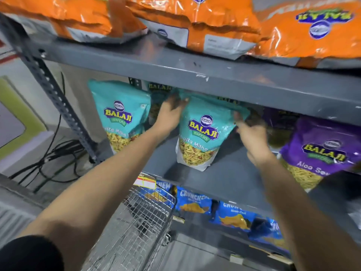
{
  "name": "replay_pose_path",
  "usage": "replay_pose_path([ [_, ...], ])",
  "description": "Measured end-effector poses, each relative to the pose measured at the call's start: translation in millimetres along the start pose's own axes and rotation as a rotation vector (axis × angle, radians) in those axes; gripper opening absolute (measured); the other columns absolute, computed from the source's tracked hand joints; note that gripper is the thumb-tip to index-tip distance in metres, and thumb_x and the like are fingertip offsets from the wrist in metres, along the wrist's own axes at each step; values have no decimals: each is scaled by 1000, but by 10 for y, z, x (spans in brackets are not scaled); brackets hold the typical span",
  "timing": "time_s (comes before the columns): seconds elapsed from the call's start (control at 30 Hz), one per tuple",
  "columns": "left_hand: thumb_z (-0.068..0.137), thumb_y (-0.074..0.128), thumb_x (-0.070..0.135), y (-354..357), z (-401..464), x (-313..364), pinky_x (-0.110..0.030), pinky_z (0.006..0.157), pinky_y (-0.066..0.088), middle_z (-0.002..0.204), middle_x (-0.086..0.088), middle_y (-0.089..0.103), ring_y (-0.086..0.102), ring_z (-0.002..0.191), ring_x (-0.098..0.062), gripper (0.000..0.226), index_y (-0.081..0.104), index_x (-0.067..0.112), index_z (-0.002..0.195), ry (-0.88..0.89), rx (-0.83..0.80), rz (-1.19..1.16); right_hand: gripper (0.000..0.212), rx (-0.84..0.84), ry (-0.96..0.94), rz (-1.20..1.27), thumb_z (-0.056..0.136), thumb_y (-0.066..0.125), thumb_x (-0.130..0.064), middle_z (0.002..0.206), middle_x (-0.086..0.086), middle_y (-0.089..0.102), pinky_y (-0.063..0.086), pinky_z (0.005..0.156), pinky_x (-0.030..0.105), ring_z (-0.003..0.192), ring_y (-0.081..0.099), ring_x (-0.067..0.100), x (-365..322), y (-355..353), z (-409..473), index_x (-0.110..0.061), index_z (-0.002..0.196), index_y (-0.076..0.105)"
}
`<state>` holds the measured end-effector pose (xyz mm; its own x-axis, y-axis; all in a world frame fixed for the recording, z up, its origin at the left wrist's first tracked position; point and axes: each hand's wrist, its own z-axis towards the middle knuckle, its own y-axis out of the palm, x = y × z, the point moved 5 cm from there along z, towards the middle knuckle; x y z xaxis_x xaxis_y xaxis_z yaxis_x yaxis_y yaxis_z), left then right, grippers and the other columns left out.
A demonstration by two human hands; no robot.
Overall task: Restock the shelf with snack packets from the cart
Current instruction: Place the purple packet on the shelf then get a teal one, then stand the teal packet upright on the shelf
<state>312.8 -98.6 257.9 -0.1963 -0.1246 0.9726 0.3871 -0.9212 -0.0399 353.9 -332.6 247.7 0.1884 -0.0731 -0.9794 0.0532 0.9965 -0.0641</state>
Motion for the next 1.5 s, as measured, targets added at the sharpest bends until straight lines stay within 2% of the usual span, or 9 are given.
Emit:
replay_pose_path([
  [0.13,95,57,9,22,23,52,-17,74,50,103,-8,67,64,84,-9,19,59,0,111,0,72,-33,39,101,-56,175,83,68,3,116,13,65,47,73,3,71,60,-21,-149,-85,173,10,120,57],
  [0.23,95,58,12,13,-64,-26,-14,74,51,98,2,67,67,81,3,20,57,6,114,9,90,-52,24,30,-16,83,85,69,-5,106,4,71,45,69,1,69,60,-21,-90,-59,112,2,108,64],
  [0.33,90,66,20,-35,-219,-433,-13,79,53,112,4,63,64,94,5,44,46,9,128,-148,-27,-67,17,-188,84,9,85,68,-3,82,-20,71,46,63,1,68,63,-16,213,7,-47,-18,89,61],
  [0.5,82,75,19,-7,-598,-1355,-24,98,50,132,2,60,56,123,-16,56,48,22,131,-399,-319,59,69,-583,374,-241,65,87,-10,127,-3,61,53,89,24,111,61,12,1142,288,-415,-15,121,46],
  [0.7,76,80,26,-84,-763,-1531,-34,97,52,119,0,70,66,113,-18,42,61,33,113,-359,-224,32,76,-446,312,-336,53,88,-43,119,-11,65,53,96,35,111,62,12,1373,368,-616,-38,116,45],
  [0.83,84,74,17,-135,-879,-1484,-16,88,51,115,6,70,67,105,-3,38,58,31,116,-338,-257,81,87,-432,276,-310,52,85,-51,123,-11,65,55,91,35,109,64,11,1359,347,-797,-40,127,41],
  [0.97,85,72,17,-152,-967,-1450,-7,80,51,115,7,69,66,99,8,42,56,23,123,-334,-267,84,88,-427,276,-273,56,85,-48,123,-16,63,56,90,33,110,64,10,1348,329,-914,-45,129,37],
  [1.33,84,74,20,-155,-1041,-1474,-32,103,52,126,1,68,65,114,-8,52,54,20,132,-326,-258,56,76,-465,264,-252,69,84,-33,103,-42,46,45,75,9,100,57,1,1291,355,-964,-52,119,30],
  [1.5,77,80,15,-225,-1129,-1318,-16,93,50,143,1,52,54,121,-1,71,45,16,140,-217,39,51,98,-469,307,-120,65,88,-24,132,-11,53,47,100,26,120,54,9,1333,203,-951,-40,140,26],
])
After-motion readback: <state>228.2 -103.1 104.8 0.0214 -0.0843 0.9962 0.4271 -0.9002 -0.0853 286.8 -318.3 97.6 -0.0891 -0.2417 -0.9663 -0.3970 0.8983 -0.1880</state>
